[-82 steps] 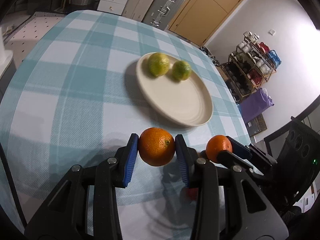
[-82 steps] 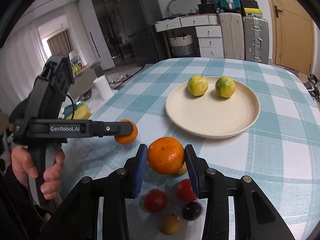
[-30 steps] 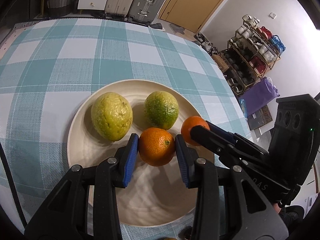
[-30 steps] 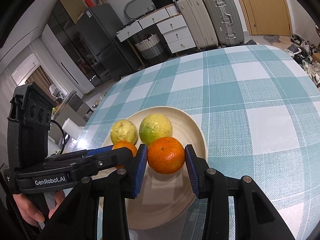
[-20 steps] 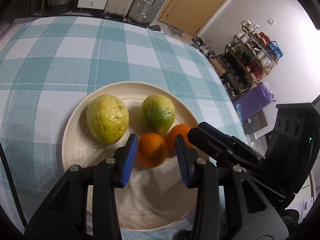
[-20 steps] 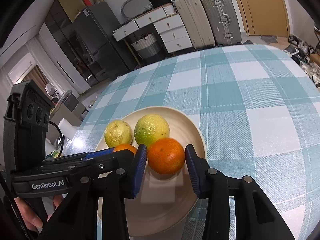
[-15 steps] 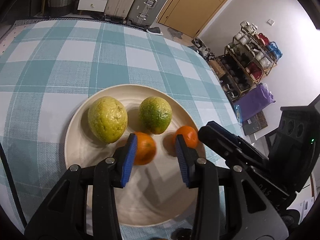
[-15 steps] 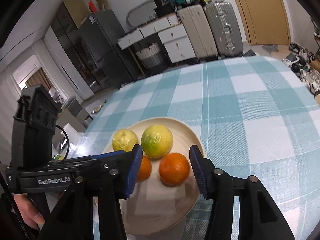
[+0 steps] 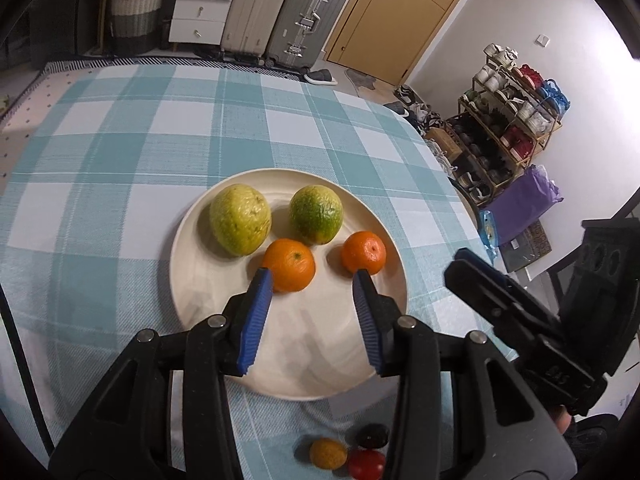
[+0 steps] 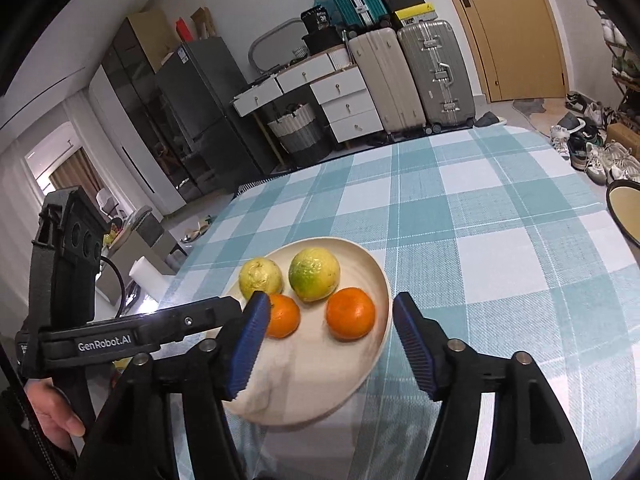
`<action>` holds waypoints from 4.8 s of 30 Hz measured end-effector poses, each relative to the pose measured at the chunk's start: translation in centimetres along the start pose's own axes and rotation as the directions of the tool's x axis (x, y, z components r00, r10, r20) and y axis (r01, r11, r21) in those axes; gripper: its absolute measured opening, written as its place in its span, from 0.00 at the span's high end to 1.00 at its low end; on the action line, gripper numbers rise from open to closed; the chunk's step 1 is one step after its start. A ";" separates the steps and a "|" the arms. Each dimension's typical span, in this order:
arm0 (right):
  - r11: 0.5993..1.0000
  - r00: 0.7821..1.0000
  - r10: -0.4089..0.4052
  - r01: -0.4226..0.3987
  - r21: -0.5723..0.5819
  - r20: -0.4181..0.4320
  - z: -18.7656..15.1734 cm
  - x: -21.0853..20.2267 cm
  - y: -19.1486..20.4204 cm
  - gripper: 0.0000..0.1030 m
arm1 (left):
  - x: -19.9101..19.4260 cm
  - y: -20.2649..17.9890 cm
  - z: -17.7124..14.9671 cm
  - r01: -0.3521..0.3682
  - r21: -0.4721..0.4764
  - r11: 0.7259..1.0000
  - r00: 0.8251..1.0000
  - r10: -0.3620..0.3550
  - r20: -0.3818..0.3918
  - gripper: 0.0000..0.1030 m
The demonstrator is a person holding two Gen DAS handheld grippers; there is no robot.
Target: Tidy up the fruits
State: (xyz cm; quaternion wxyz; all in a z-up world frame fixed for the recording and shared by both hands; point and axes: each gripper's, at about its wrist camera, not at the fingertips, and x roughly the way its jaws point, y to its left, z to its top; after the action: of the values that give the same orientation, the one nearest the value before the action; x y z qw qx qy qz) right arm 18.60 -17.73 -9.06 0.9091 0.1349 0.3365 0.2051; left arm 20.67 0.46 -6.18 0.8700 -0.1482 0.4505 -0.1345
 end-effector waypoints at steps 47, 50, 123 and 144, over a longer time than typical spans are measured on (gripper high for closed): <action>0.989 0.995 -0.006 0.022 -0.148 0.103 -8.4 -11.5 6.6 0.01 | -11.8 -0.2 -13.6 -0.181 0.019 0.983 0.975 0.177 0.137 0.01; 0.989 0.996 0.000 0.012 -0.149 0.084 -9.5 -11.6 6.6 0.01 | -11.8 0.2 -14.5 -0.178 0.004 0.984 0.976 0.176 0.125 0.01; 0.989 0.994 0.069 -0.079 -0.122 -0.082 -17.8 -9.9 3.6 0.77 | -5.6 -1.0 -19.2 -0.118 0.093 0.989 0.991 0.123 -0.049 0.02; 0.993 0.996 0.083 -0.086 -0.082 -0.043 -16.8 -10.8 2.0 0.77 | -5.7 -0.6 -18.5 -0.014 0.068 0.998 0.996 0.019 -0.085 0.76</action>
State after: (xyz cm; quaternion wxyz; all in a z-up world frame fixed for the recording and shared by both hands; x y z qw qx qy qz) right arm -0.63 -19.19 -14.68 0.8977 0.1066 0.3395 0.2600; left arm 2.22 -0.50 -11.92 0.8556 -0.1094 0.4837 -0.1486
